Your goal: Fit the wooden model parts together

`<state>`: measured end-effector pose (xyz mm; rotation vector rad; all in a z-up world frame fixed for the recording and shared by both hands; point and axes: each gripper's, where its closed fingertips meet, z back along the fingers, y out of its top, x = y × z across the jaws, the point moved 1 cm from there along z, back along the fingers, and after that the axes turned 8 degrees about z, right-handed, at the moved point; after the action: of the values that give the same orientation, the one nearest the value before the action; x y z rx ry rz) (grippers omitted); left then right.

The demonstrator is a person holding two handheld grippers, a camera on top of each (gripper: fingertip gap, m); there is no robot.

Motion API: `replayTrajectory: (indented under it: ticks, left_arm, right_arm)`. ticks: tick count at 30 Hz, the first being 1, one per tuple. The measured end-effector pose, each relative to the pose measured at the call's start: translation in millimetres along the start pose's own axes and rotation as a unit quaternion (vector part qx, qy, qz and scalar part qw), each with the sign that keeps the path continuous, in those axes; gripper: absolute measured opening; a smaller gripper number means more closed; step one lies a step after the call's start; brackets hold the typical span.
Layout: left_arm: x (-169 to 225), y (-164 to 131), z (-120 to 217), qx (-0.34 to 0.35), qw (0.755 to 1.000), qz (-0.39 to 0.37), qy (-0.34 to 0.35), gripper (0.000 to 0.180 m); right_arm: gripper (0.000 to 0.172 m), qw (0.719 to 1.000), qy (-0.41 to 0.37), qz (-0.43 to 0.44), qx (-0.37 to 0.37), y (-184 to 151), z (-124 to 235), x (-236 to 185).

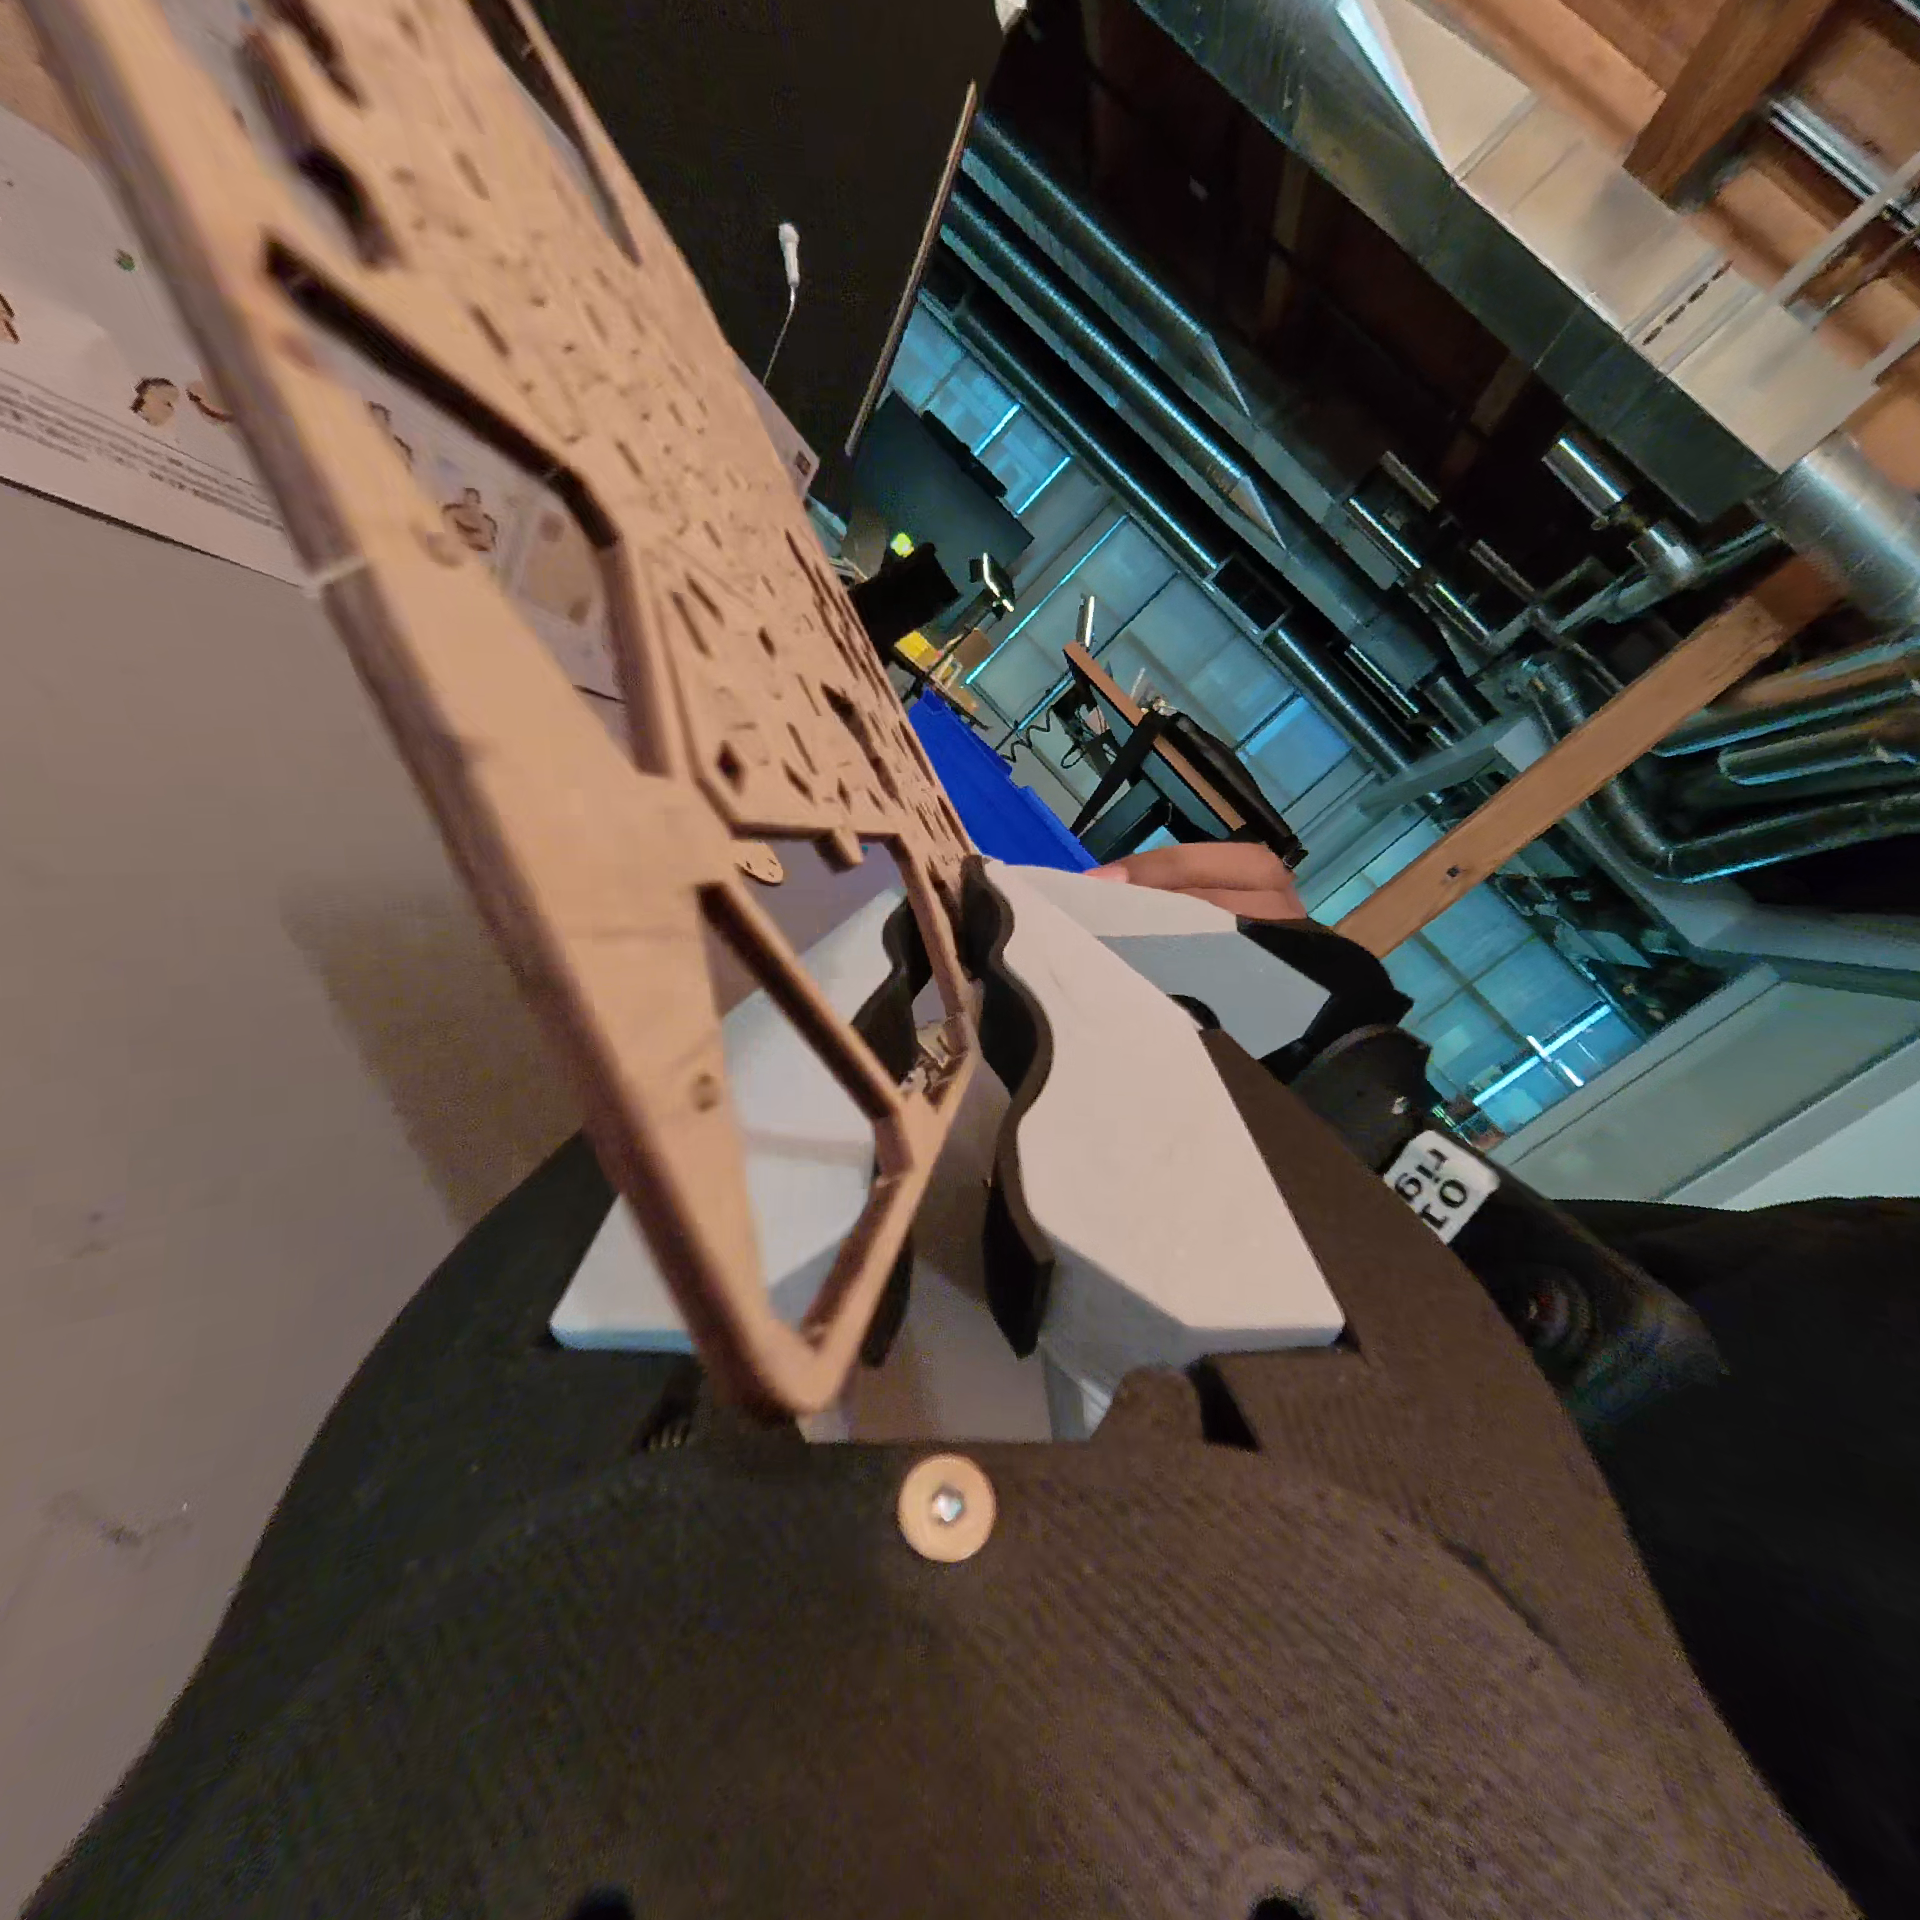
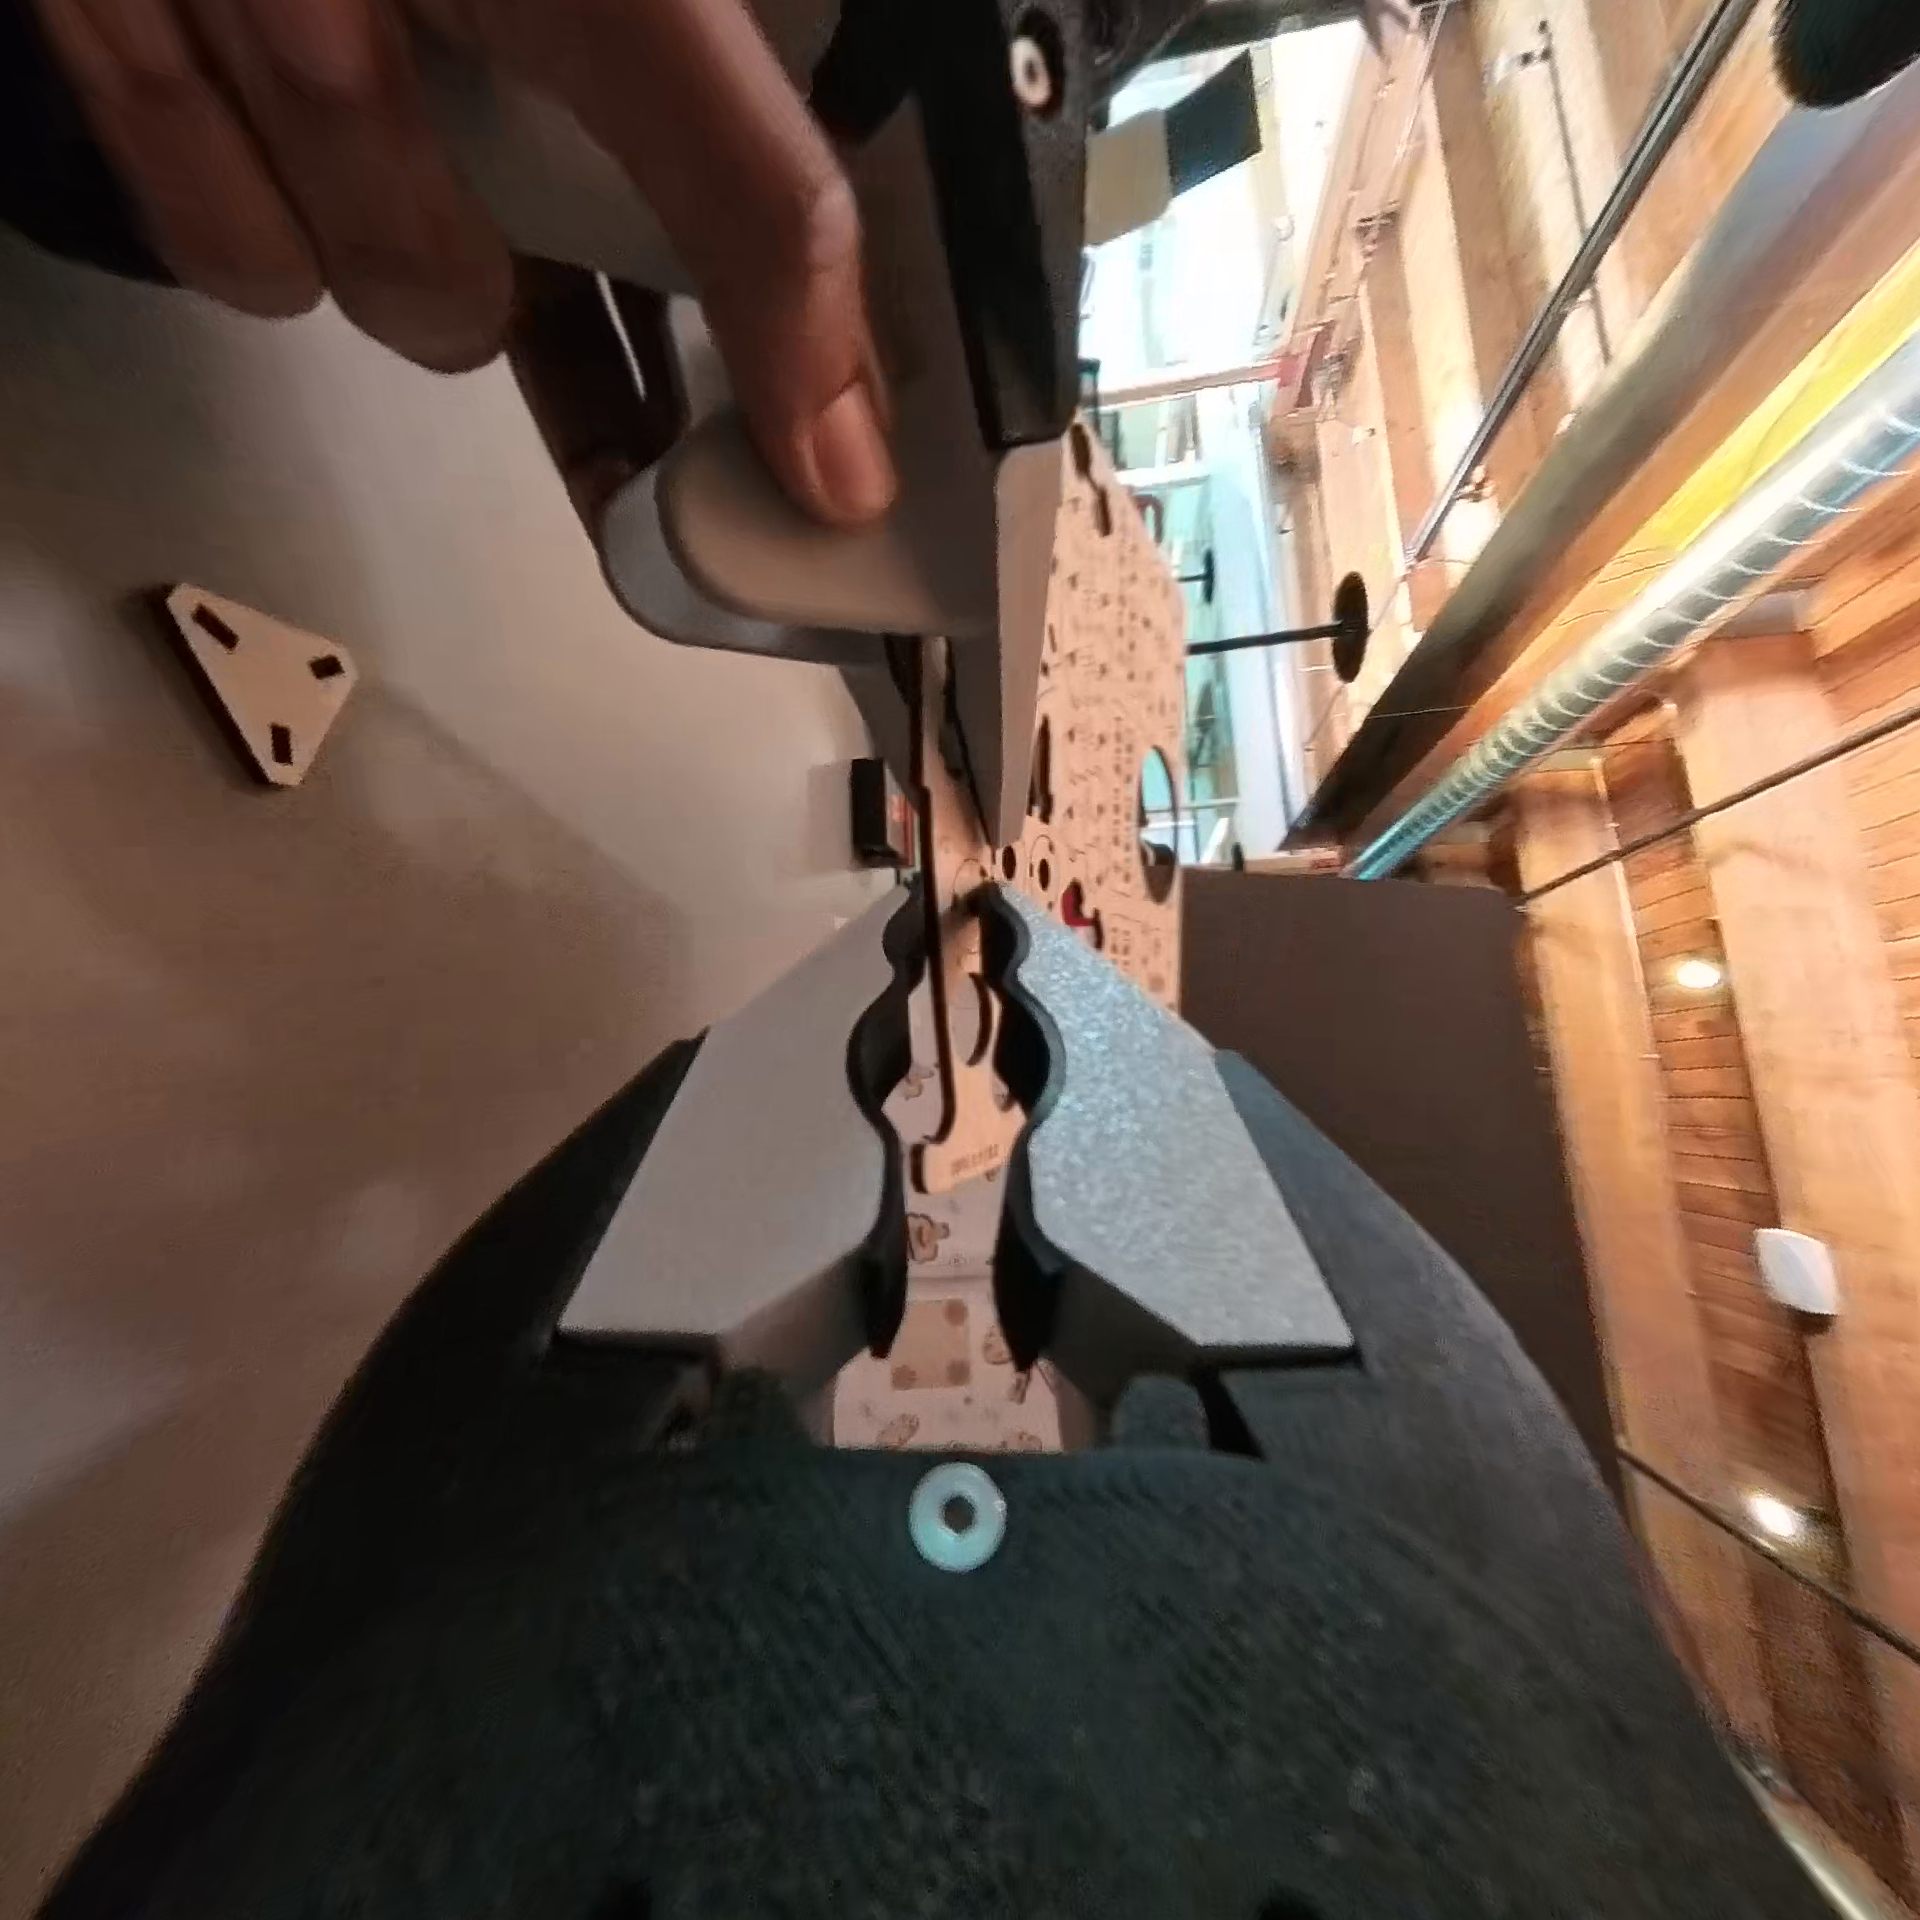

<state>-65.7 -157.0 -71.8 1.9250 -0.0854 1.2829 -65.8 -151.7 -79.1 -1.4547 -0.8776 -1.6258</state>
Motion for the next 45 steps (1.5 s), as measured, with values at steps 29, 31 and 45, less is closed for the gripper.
replayTrajectory:
  ticks: [29,31,45]
  left_arm:
    - [-12,-8,-7,-0.037,0.999,0.016,0.018,0.021]
    - [-17,-10,-7,-0.043,0.998,0.035,0.026,0.026]
    - [-16,21,40,-0.113,0.988,0.104,-0.001,0.048]
  right_arm:
    - [0.003,0.991,0.068,-0.116,-0.022,-7,9,-7]
    - [0.002,0.991,0.068,-0.115,-0.022,-10,8,-5]
    - [0.005,0.960,0.035,-0.272,-0.050,-34,-4,24]
